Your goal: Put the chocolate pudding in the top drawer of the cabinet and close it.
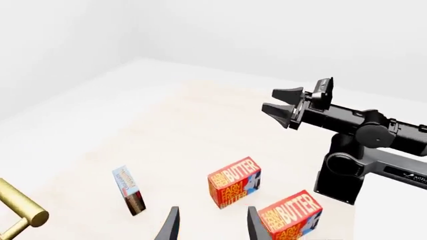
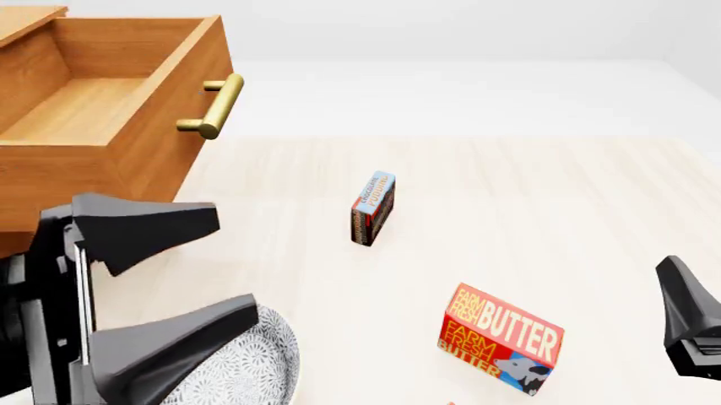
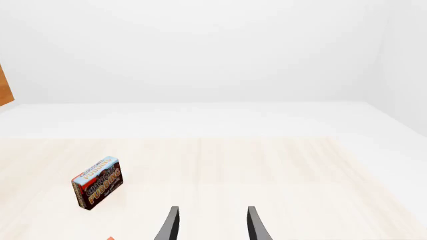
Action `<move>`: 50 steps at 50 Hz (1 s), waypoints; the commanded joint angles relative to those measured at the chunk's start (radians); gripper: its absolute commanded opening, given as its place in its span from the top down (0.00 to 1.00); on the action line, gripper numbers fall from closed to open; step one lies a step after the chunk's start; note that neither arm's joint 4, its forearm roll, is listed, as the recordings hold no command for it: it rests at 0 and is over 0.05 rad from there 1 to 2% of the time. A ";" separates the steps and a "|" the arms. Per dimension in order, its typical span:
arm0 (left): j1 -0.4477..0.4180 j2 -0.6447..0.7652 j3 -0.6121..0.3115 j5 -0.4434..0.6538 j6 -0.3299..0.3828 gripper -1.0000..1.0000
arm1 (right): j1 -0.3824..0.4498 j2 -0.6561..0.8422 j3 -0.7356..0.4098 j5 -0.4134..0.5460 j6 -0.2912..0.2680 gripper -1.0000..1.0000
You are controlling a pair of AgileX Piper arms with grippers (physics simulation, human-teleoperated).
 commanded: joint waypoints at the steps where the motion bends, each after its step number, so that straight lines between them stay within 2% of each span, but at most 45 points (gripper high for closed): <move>1: -0.052 0.078 0.070 -0.142 -0.026 0.00 | 0.000 0.000 0.000 0.000 0.000 0.00; 8: -0.072 0.130 0.078 -0.204 -0.049 0.00 | 0.000 0.000 0.000 0.000 0.000 0.00; 12: -0.099 0.186 0.099 -0.290 -0.082 0.00 | 0.000 0.000 0.000 0.000 0.000 0.00; 16: -0.115 0.225 0.102 -0.338 -0.086 0.00 | 0.000 0.000 0.000 0.000 0.000 0.00; 27: -0.151 0.337 0.092 -0.438 -0.125 0.00 | 0.000 0.000 0.000 0.000 0.000 0.00; 42: -0.147 0.472 0.042 -0.489 -0.177 0.00 | 0.000 0.000 0.000 0.000 0.000 0.00; 50: -0.130 0.543 -0.017 -0.456 -0.201 0.00 | 0.000 0.000 0.000 0.000 0.000 0.00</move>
